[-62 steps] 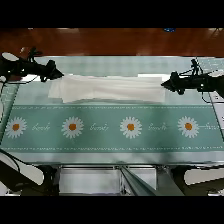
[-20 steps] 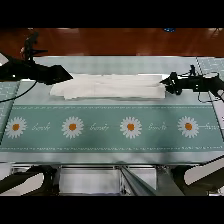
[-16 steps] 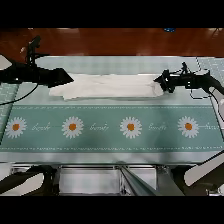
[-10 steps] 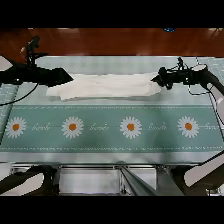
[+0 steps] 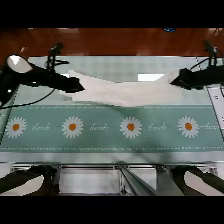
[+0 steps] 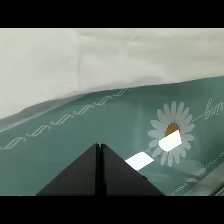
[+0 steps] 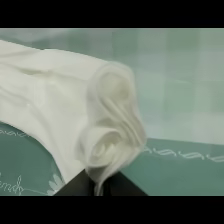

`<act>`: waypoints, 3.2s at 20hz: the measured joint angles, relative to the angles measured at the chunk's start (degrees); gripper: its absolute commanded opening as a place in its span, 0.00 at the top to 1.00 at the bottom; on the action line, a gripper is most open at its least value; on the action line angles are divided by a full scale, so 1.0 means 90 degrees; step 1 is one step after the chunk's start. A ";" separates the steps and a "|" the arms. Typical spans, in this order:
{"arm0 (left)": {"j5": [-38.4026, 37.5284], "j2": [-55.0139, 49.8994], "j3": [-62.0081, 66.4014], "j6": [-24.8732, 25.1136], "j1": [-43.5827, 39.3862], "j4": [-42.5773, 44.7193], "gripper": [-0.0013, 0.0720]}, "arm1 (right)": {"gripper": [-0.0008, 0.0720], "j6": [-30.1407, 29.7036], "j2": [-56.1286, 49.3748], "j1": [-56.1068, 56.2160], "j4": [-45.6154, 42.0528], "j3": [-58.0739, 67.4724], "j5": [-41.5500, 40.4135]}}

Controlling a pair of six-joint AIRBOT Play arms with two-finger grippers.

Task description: Fold the shirts.

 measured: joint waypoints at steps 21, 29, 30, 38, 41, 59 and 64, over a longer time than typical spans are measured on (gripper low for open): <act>0.0527 -0.4413 0.3927 -0.1600 -0.4374 -0.0998 0.95 | 0.96 0.1290 0.4175 -0.0032 -0.0177 -0.1455 0.0792; -0.0476 -0.3524 0.3849 -0.0845 -0.2565 -0.1838 0.95 | 0.96 0.1435 0.3772 0.0333 0.0313 -0.1455 0.0333; -0.0658 -0.3164 0.3696 -0.0767 -0.2225 -0.1637 0.95 | 0.96 0.1445 0.3585 0.0585 0.0427 -0.1455 0.0107; -0.0748 0.0899 0.0690 -0.0510 -0.0036 0.0631 0.95 | 0.96 0.1479 0.0457 0.3152 0.1287 -0.0554 -0.2482; -0.0403 0.2280 -0.0792 -0.0646 0.0381 0.0845 0.95 | 0.96 0.1464 -0.1066 0.3662 0.1435 0.0374 -0.2817; 0.1770 0.3616 -0.3359 -0.0763 0.0639 -0.0369 0.95 | 0.43 0.1452 -0.2885 0.3623 0.1501 0.2251 -0.1083; 0.1877 0.3623 -0.3242 -0.0763 0.0641 -0.0561 0.95 | 0.43 0.2348 -0.0850 0.2659 -0.1542 0.1843 0.0250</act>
